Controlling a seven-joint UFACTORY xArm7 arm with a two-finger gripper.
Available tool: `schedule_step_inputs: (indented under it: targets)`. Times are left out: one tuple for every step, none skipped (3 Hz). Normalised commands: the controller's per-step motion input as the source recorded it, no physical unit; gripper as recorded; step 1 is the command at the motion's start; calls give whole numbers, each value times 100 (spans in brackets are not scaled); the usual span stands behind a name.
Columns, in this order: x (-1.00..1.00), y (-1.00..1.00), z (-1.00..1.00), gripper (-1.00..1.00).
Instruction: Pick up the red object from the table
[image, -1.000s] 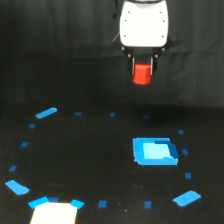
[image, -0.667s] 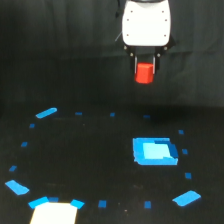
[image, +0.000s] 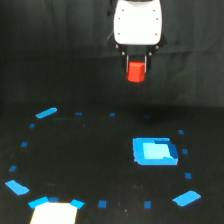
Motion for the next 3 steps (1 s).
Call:
schedule_step_inputs:
  targets:
    - [-33,-26,26,-100]
    - [22,14,26,-100]
    - [-17,32,27,-85]
